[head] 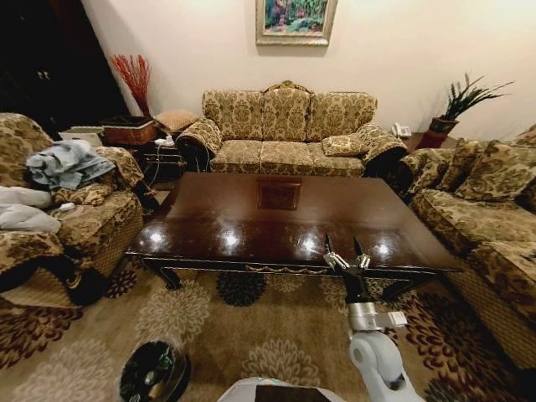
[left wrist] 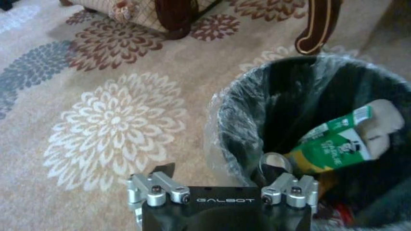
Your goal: Move to the front of the table and place the trash on the table into the trash bin.
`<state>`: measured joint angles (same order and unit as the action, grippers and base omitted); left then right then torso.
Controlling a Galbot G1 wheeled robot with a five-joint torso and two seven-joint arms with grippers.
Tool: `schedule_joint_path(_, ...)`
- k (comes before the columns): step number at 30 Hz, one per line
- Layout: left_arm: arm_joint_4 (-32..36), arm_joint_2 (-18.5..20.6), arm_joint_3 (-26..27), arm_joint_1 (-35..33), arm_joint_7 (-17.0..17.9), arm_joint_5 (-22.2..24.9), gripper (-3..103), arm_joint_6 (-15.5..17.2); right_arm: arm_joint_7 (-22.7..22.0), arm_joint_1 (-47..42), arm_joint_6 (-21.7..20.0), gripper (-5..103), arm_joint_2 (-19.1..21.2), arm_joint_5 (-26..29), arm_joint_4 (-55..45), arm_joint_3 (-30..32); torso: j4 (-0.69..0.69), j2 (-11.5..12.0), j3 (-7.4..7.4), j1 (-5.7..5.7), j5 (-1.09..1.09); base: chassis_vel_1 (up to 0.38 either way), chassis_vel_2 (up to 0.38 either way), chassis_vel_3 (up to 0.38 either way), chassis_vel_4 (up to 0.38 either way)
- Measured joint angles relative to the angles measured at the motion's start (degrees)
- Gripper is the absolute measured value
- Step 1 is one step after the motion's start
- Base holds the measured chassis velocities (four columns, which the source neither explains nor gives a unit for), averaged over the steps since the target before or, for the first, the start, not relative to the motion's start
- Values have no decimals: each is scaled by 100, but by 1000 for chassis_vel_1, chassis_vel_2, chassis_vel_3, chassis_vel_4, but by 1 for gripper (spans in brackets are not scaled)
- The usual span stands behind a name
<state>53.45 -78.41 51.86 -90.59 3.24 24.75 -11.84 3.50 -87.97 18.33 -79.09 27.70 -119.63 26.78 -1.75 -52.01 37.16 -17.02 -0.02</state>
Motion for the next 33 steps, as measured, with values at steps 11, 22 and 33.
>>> schedule_joint_path(11, 1904, -391, 193, -1078, -67, 188, 100, 324, -20, 37, -188, 100, -49, -27, 195, -115, -1, -14, 7, -6, 1, 0, 0, 0, 0)
schedule_joint_path(22, 4751, -1047, 1095, -2303, -151, -258, 100, 315, -126, -28, -733, 100, 37, -266, 161, -151, -4, -20, 11, -8, 6, 0, 0, 0, 0)
schedule_joint_path(33, 8128, -742, 799, -2000, -155, 241, 100, 956, -306, -830, -901, 100, 203, -902, -867, 11, 0, -25, 14, -11, 2, 0, 0, 0, 0)
